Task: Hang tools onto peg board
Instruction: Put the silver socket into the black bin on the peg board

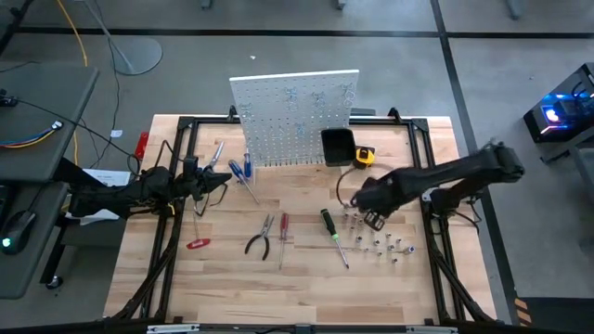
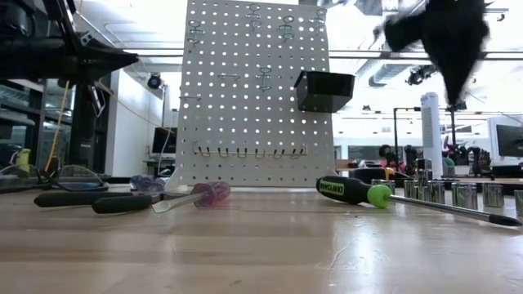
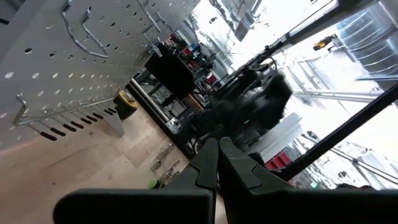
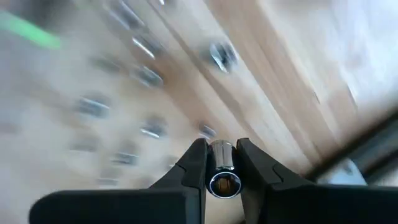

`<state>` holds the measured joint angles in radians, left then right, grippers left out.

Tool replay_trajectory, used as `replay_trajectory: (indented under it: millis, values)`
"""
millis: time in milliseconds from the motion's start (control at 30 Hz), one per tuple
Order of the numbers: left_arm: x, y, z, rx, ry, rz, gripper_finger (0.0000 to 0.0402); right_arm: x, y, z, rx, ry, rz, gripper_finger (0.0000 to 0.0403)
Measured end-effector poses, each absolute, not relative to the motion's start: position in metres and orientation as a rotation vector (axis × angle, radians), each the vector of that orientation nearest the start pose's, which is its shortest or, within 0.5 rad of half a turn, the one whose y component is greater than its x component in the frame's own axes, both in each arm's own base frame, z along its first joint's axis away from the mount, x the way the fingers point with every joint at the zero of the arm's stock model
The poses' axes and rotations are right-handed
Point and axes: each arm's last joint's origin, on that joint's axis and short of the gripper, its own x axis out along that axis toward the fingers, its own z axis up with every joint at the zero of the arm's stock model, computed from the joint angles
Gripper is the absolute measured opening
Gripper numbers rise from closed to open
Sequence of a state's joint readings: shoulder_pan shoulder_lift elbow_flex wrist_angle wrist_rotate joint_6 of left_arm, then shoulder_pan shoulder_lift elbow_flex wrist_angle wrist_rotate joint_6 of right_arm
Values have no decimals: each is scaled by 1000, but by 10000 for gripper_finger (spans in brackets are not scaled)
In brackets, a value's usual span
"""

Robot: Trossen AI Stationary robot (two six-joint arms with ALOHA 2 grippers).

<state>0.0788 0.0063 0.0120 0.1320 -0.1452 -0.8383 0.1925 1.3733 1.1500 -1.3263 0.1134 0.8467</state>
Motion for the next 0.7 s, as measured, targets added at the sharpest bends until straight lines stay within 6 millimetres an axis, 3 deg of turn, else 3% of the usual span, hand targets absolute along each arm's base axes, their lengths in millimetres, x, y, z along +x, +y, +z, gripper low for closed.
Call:
replay_trajectory:
  millis: [167, 300, 400, 533, 700]
  values:
    - [95, 12, 183, -838, -257, 153, 1, 217, 24, 358, 508, 899, -621, 42]
    - [93, 14, 187, -843, -338, 211, 1, 224, 2, 395, 462, 628, -687, 42]
    - [93, 15, 189, -829, -368, 234, 1, 238, -16, 399, 439, 580, -676, 42]
    - [92, 15, 193, -798, -396, 226, 1, 258, -41, 386, 410, 626, -677, 46]
    - [90, 15, 211, -697, -399, 236, 1, 274, -66, 374, 448, 663, -657, 91]
